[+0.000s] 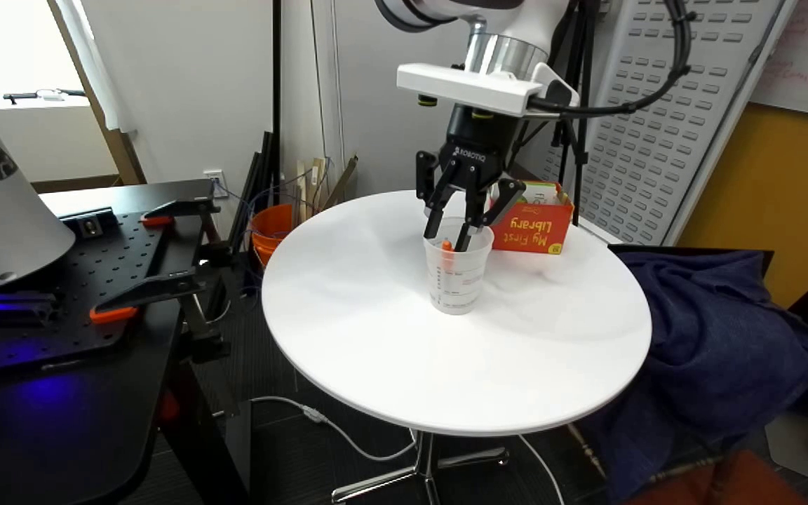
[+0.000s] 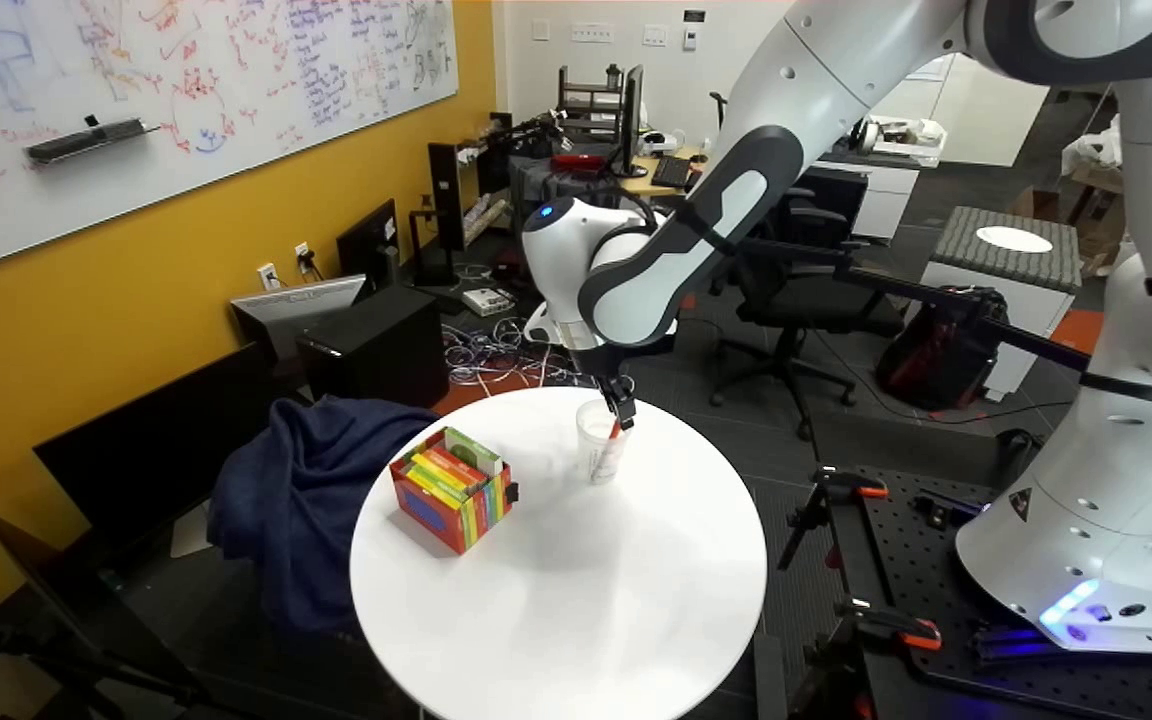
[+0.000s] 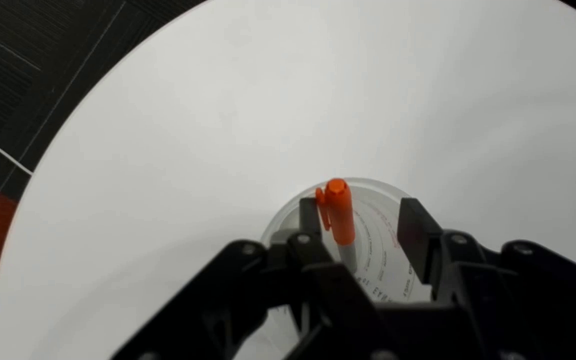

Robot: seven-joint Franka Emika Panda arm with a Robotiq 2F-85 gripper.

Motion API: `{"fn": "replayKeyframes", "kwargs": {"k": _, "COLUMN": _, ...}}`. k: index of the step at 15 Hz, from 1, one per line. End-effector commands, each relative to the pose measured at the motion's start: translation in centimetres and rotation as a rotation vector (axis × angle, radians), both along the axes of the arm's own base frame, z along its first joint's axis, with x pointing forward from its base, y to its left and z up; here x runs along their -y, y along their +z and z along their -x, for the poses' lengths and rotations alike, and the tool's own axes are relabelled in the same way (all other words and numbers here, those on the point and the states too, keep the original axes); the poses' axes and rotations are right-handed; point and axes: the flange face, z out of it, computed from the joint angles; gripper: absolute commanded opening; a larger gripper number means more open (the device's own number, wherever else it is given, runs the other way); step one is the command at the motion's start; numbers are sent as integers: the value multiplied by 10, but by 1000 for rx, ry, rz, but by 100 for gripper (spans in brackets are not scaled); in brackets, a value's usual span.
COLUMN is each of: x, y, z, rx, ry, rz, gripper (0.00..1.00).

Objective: Put the marker on the table

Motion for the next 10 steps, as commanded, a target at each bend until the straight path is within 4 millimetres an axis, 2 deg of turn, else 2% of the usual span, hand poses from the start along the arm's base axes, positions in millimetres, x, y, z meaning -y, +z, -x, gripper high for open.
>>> {"fn": "replayKeyframes", "kwargs": {"k": 1, "x": 5, "y": 2, "z": -7, "rx": -21, "ry": -47, "rz": 21, "gripper": 45}}
{"fn": "replayKeyframes", "kwargs": {"k": 3, "x": 6, "y": 3, "z": -8, "rx": -22, "ry": -53, "rz": 25, "gripper": 42}}
{"fn": "replayKeyframes", "kwargs": {"k": 5, "x": 8, "y": 3, "z": -8, "rx": -22, "ry": -63, "rz": 31, "gripper": 20}}
{"fn": "replayKeyframes", "kwargs": {"k": 6, "x": 8, "y": 3, "z": -9, "rx": -21, "ry": -69, "rz": 33, "gripper": 14}}
{"fn": "replayKeyframes", "kwargs": {"k": 8, "x": 9, "y": 3, "z": -9, "rx": -23, "ry": -73, "rz": 35, "gripper": 7}}
{"fn": "replayKeyframes", "kwargs": {"k": 9, "x": 10, "y": 3, "z": -9, "rx": -24, "ry": -74, "rz": 36, "gripper": 10}}
{"fn": "replayKeyframes", "kwargs": {"k": 10, "x": 10, "y": 4, "z": -9, "rx": -25, "ry": -75, "rz": 37, "gripper": 8}}
